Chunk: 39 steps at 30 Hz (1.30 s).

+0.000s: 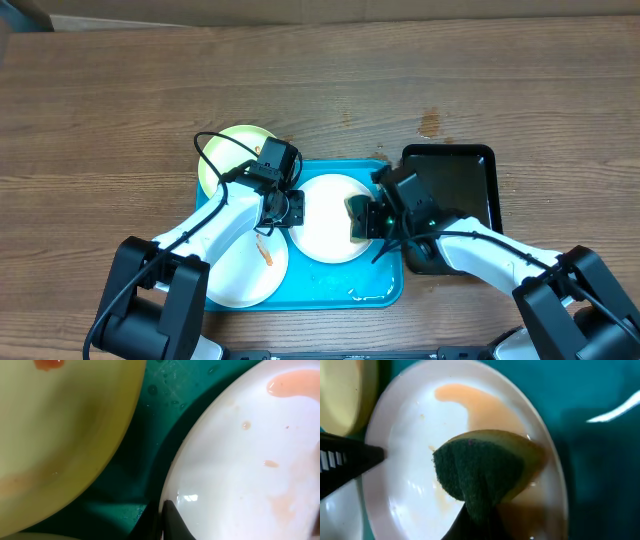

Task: Clean dirty plates on tray and stack at the side
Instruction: 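Return the sponge to the black tray with right gripper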

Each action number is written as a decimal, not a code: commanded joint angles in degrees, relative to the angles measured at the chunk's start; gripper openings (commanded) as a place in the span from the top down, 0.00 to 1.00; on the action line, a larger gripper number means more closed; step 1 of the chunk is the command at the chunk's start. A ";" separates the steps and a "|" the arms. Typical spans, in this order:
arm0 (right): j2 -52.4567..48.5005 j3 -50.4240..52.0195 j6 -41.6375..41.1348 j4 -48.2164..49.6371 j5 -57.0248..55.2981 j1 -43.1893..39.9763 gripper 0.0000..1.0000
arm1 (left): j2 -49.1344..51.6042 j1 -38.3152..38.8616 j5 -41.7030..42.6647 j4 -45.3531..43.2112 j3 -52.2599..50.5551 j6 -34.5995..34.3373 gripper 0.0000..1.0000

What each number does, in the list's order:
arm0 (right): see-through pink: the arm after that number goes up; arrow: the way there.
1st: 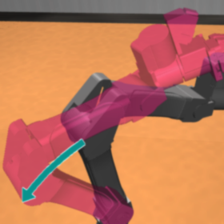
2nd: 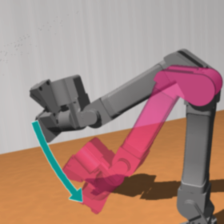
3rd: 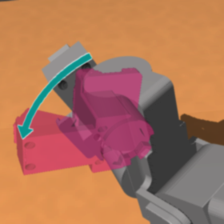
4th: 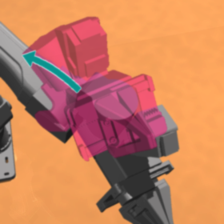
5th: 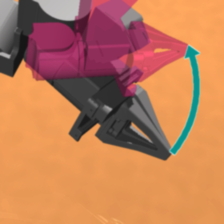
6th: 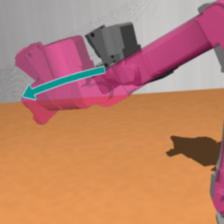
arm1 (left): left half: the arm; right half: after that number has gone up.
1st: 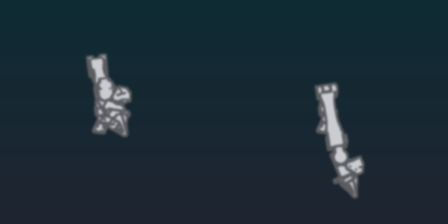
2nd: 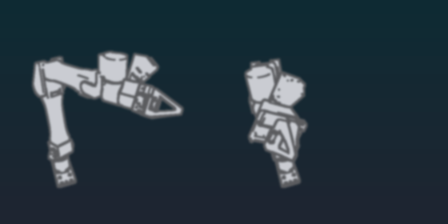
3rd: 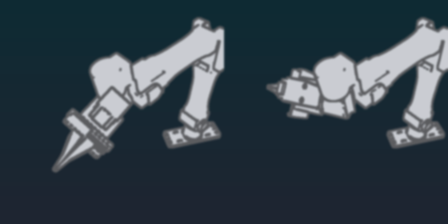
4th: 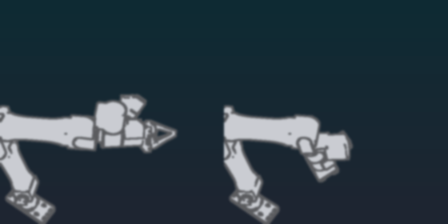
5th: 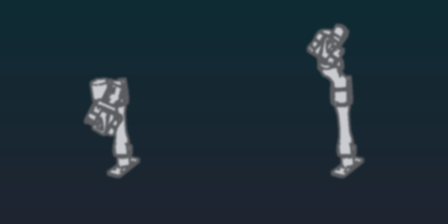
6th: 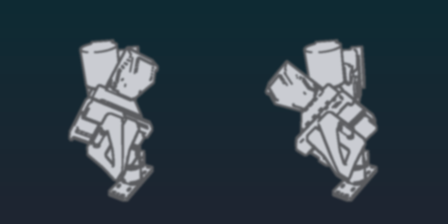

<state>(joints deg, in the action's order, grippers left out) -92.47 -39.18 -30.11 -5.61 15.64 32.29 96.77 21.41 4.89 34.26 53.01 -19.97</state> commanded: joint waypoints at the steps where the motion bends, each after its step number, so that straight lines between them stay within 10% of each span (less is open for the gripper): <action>1: 2.08 -7.87 5.07 -1.09 2.99 -0.24 0.96 | 0.46 0.04 -0.85 0.15 -0.52 -0.37 0.96; 20: 10.43 -20.02 12.72 -50.64 -0.20 -25.00 0.96 | -2.23 0.04 -3.13 5.90 5.70 0.24 0.96; 33: 10.10 -4.85 8.70 -39.10 -11.98 -25.51 0.91 | -5.33 2.84 -22.71 21.55 22.47 0.26 0.96; 39: 10.05 -3.02 8.90 -37.68 -13.73 -25.51 0.33 | -9.25 11.96 -41.16 22.40 23.54 0.28 0.96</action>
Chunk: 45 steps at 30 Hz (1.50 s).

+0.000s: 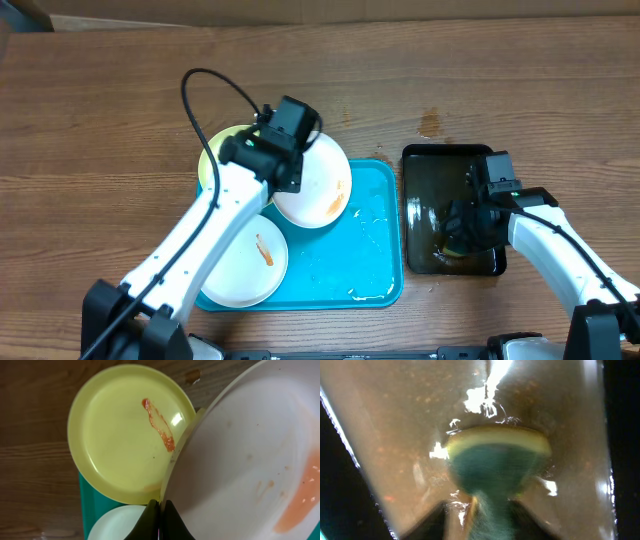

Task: Clean dirty plates on tray and stack at the side
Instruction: 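Return the sponge to the black tray with right gripper, then lift the pink-rimmed plate and place it on the table left of tray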

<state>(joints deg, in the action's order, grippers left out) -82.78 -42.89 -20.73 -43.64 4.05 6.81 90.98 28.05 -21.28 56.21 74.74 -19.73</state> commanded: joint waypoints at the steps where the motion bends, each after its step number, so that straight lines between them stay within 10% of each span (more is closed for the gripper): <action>1: 0.37 0.70 -0.48 0.35 -2.62 -0.02 0.29 | -3.78 7.17 -18.58 0.66 1.81 0.02 0.96; 5: 0.37 0.70 -0.48 0.31 -3.17 -0.04 0.05 | -4.04 15.63 -34.91 2.23 1.81 0.02 0.96; 13: 0.37 1.05 -0.48 0.37 -3.19 -0.04 0.00 | -4.04 26.36 -61.09 3.04 1.81 0.00 0.96; 34: -3.72 5.46 -0.52 7.78 -3.13 -0.04 0.12 | -4.04 26.77 -60.87 -3.02 1.81 -0.04 0.96; 37: -4.92 5.46 -0.50 10.25 -3.13 -0.04 0.96 | -4.04 26.77 -59.47 -3.02 1.81 -0.04 0.96; 39: -5.01 5.44 -0.50 11.58 -3.13 -0.04 0.96 | -4.04 26.77 -58.55 -2.99 1.81 -0.04 0.96; 41: -5.01 5.44 -0.52 12.17 -3.13 -0.04 0.24 | -4.04 26.73 -58.14 -2.97 1.81 -0.24 0.96; 45: -5.01 5.44 -0.50 12.07 -3.04 -0.04 0.00 | -4.04 26.71 -58.14 -3.19 1.81 -0.24 0.96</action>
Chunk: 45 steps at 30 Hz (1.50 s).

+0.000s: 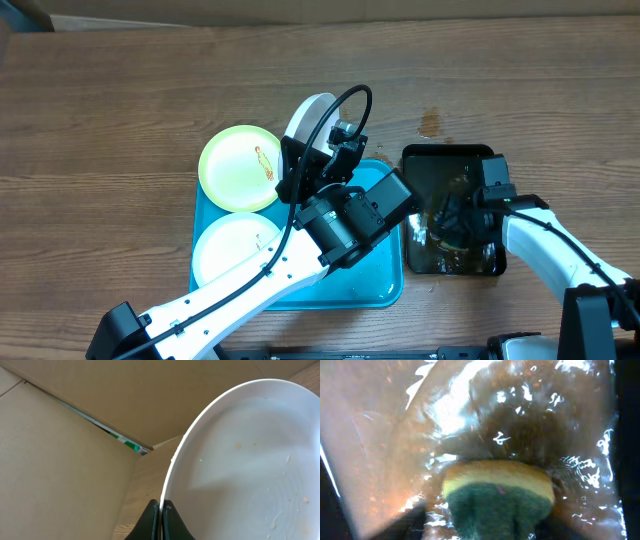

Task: Clean dirty plates on tray and stack at the side
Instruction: 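Lift the pink-rimmed plate and place it on the table left of tray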

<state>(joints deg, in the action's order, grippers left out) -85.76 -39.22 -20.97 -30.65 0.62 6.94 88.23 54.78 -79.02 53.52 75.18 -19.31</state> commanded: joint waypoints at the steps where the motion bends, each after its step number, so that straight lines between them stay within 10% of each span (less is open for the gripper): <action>1: -2.03 1.77 -0.26 -0.96 0.94 -0.17 0.01 | -1.29 -0.07 -0.39 -0.50 1.38 -0.68 0.96; 3: -2.03 1.57 -0.22 -1.70 2.78 -0.17 0.13 | -1.29 -0.22 -0.39 -0.50 1.38 -0.66 0.96; 6: -2.03 0.87 -0.31 -5.14 5.09 -0.17 0.92 | -1.29 -0.72 -0.37 -0.48 1.38 -1.03 0.96; 8: -2.03 0.90 -1.22 -6.40 5.22 -0.17 0.86 | -1.29 -1.25 -0.24 -0.46 1.38 -1.84 0.96; 10: -2.03 0.90 -1.57 -6.73 5.20 -0.17 0.26 | -1.29 -1.75 0.74 -0.50 1.38 -2.21 0.96; 12: -2.03 0.90 -1.57 -6.69 5.18 -0.17 0.12 | -1.29 -2.49 2.99 -0.70 1.38 -2.47 0.96; 14: -2.03 0.90 -1.57 -6.69 5.03 -0.17 0.28 | -1.29 -3.52 4.57 -0.79 1.38 -2.60 0.96; 16: -2.03 0.90 -1.57 -6.75 4.81 -0.15 0.94 | -1.29 -4.87 5.29 -1.20 1.38 -2.69 0.96; 17: -2.03 0.92 -1.55 -6.78 4.81 -0.17 0.96 | -1.33 -5.55 5.62 -1.46 1.38 -2.99 0.96; 19: -2.03 0.92 -1.55 -6.78 4.87 -0.15 0.58 | -1.49 -7.26 7.37 -1.99 1.40 -3.26 0.96; 20: -2.03 0.92 -1.55 -6.82 5.09 -0.15 0.59 | -1.57 -8.33 9.09 -2.25 1.40 -3.26 0.96; 21: -2.03 0.92 -1.55 -6.91 5.29 -0.15 0.92 | -1.77 -9.55 11.19 -2.47 1.40 -3.30 0.96; 23: -2.03 0.92 -1.55 -6.93 5.27 -0.15 0.96 | -2.12 -12.81 15.93 -2.86 1.40 -4.24 0.95; 24: -2.03 0.92 -1.55 -6.86 5.27 -0.15 0.96 | -2.21 -14.25 17.70 -2.95 1.42 -4.85 0.96; 27: -2.03 0.92 -1.55 -6.05 5.27 -0.15 0.32 | -3.02 -21.99 26.58 -3.04 1.46 -7.23 0.96; 39: -2.03 0.92 -1.55 -4.28 5.25 -0.15 0.00 | -2.36 -78.16 86.36 -4.96 1.46 -9.51 0.96; 45: -2.03 0.92 -1.55 -4.28 5.25 -0.15 0.00 | 0.79 -96.94 89.18 -4.63 1.42 -11.13 0.96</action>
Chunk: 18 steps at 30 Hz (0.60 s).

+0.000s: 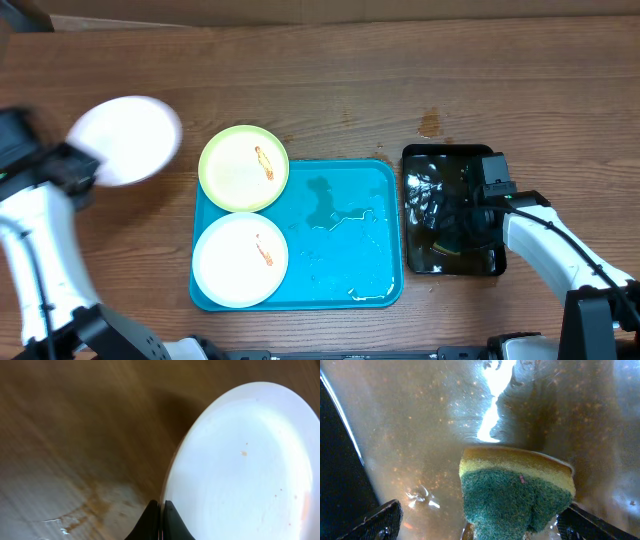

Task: Clean dirty plates on tray and stack at the side
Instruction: 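Lift the pink-rimmed plate and place it on the table left of tray, then move left gripper back to the white plate on the blue tray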

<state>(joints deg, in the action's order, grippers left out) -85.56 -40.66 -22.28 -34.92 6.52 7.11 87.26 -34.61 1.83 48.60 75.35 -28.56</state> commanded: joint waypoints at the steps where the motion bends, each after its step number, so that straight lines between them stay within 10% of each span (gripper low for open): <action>1: -2.23 2.36 -0.24 -0.02 -0.61 -0.33 0.00 | 2.38 -9.16 7.76 0.44 1.25 -1.86 0.93; 10: -2.23 2.36 -0.24 0.00 -0.66 -0.33 0.00 | 10.71 -13.70 2.23 -0.55 1.25 -1.86 0.89; 15: -2.23 2.36 -0.24 0.00 -0.66 -0.33 0.00 | 13.51 -13.27 7.28 -0.96 1.27 0.37 0.27; 18: -2.23 2.36 -0.24 0.00 -0.66 -0.33 0.00 | 12.61 -13.25 17.03 -0.50 2.16 2.95 0.21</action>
<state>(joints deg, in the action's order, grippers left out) -85.56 -40.66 -22.28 -34.92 6.48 7.11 100.88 -48.38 8.71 47.97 75.37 -28.97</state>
